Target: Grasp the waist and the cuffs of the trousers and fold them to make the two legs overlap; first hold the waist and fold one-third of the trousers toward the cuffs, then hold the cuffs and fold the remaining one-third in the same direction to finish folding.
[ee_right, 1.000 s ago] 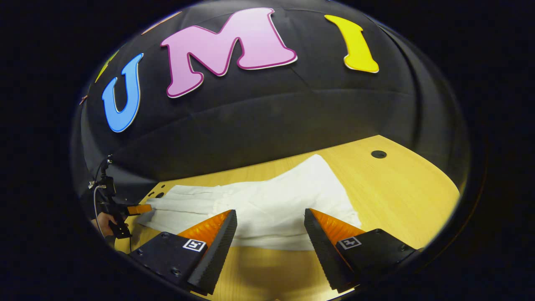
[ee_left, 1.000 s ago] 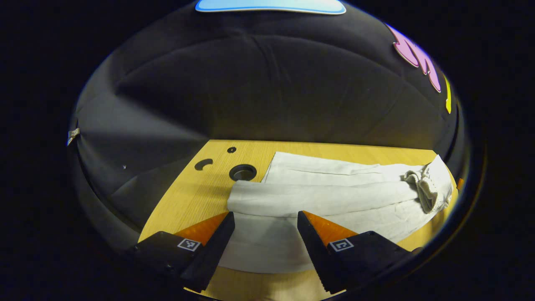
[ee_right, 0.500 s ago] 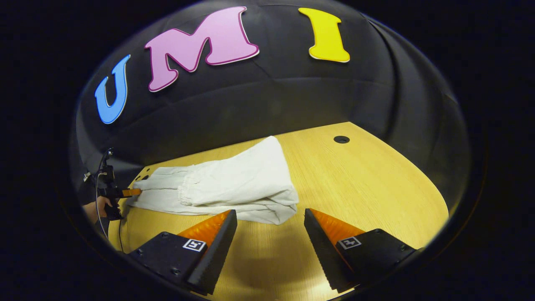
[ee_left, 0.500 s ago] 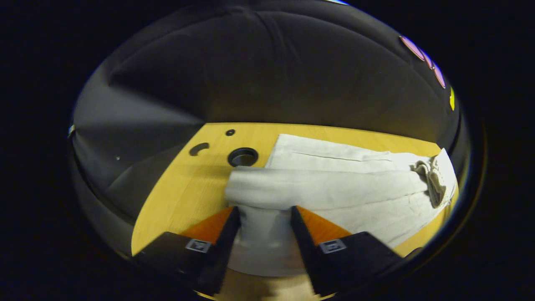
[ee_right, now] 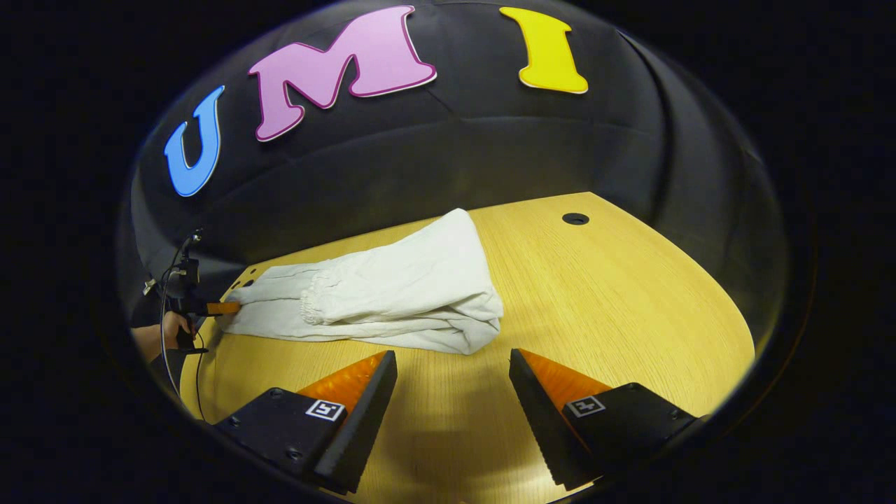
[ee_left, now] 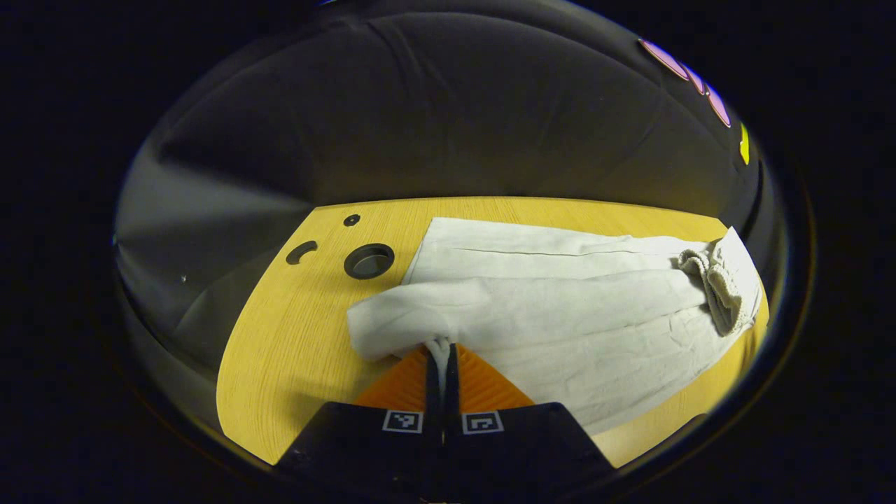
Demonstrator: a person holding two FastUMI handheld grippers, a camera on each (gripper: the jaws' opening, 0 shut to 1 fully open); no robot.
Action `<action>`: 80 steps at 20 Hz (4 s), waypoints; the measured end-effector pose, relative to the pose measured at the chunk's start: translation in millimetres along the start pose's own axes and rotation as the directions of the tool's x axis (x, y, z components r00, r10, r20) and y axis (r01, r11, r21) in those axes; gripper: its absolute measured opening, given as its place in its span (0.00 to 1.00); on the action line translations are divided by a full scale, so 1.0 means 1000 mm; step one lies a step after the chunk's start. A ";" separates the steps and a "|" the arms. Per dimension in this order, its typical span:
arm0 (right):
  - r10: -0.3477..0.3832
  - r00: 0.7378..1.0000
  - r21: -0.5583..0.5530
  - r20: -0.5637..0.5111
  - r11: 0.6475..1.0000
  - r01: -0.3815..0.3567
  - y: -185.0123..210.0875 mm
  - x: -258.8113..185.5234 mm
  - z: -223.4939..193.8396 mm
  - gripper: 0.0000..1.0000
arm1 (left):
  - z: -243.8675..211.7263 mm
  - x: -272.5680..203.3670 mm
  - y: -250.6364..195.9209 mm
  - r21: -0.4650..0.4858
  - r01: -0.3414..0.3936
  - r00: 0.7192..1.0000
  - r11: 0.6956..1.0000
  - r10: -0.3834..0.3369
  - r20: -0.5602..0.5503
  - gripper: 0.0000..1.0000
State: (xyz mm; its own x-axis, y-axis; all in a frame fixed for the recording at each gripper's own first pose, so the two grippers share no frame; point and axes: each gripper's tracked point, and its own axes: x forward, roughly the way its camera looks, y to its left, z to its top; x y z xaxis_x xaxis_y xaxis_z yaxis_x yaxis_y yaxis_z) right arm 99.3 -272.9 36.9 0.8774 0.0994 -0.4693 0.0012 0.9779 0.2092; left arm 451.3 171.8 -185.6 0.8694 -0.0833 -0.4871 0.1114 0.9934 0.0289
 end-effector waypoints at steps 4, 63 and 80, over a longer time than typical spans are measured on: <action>-0.009 1.000 -0.001 0.028 1.000 0.009 -0.011 -0.004 0.010 0.98 | 0.000 -0.003 -0.005 -0.090 -0.004 0.999 0.996 0.007 0.034 0.06; -0.196 0.953 0.109 0.230 0.979 0.175 -0.079 -0.250 0.074 0.98 | 0.029 -0.390 -0.246 -0.147 0.238 0.899 0.960 -0.161 0.406 0.97; -0.006 0.989 -0.069 0.150 0.997 0.017 0.038 -0.313 -0.027 0.98 | -0.134 -0.500 -0.187 -0.224 0.098 0.926 0.970 -0.007 0.378 0.97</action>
State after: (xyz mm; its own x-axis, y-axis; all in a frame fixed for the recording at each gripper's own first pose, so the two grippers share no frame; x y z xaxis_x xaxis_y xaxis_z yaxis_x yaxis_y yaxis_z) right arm -188.1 -261.7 168.2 0.9393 0.0647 -0.3369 -0.0173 0.9897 0.1419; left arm -68.9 38.0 -64.5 0.9861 -0.1137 -0.1211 0.0857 0.9728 -0.2154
